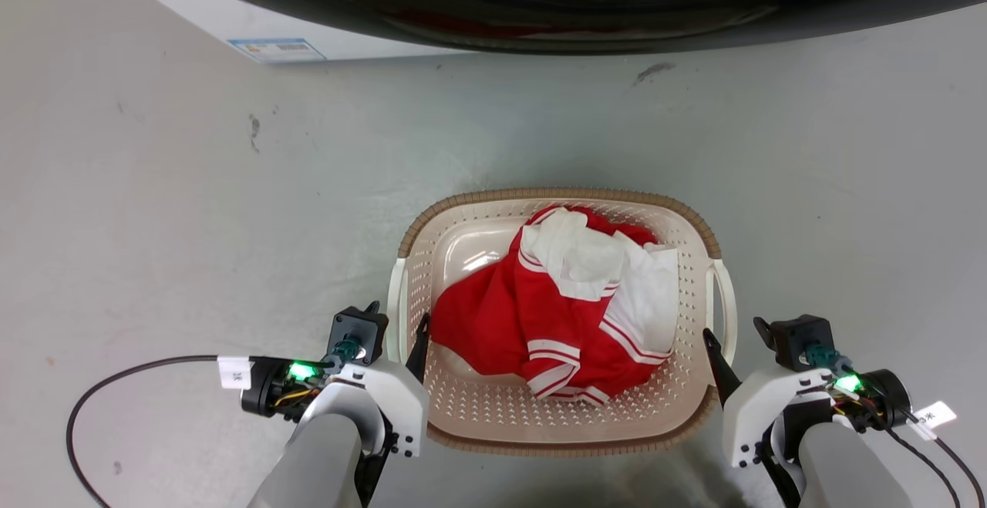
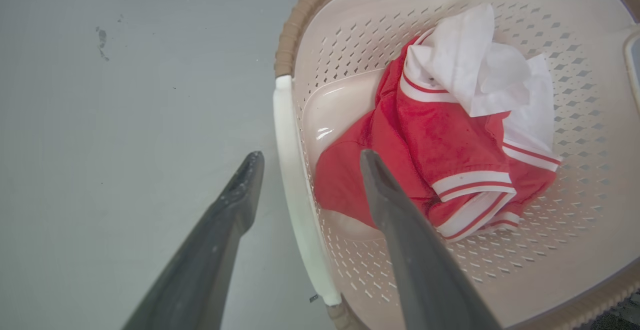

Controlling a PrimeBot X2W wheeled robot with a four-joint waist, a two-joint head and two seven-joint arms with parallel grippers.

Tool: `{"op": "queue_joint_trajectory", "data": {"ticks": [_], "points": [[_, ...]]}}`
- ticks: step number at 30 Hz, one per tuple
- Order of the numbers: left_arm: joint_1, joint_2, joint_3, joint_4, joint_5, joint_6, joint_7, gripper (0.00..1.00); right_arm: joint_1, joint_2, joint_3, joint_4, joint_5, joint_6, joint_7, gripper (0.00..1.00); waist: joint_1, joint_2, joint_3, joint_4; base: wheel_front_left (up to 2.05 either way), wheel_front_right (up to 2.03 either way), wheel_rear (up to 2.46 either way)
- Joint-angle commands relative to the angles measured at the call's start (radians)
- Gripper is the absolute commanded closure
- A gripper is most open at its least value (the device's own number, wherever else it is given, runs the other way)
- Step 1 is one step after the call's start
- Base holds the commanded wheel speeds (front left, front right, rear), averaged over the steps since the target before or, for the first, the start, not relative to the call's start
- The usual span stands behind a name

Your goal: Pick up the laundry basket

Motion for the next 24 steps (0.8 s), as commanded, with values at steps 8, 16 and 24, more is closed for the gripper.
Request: {"op": "queue_joint_trajectory", "data": {"ticks": [8,16,24], "points": [[-0.053,0.002,-0.028,0.011,0.007,-0.002,-0.002,0.00,-0.069,-0.002,-0.001,0.077,0.024,-0.001,-0.002,0.00,-0.0001,0.0000,0.063,0.012,0.00,0.00,0.00],[-0.082,0.002,-0.054,0.015,-0.002,-0.002,-0.002,0.00,-0.112,-0.002,0.033,0.146,0.053,-0.001,-0.002,0.00,-0.0001,0.0000,0.094,0.018,0.00,0.00,0.00],[-0.101,0.002,-0.085,0.017,-0.021,0.002,-0.002,1.00,-0.157,-0.002,0.090,0.204,0.107,-0.001,-0.002,1.00,-0.0001,0.0000,0.104,0.023,0.00,0.00,0.00]]}}
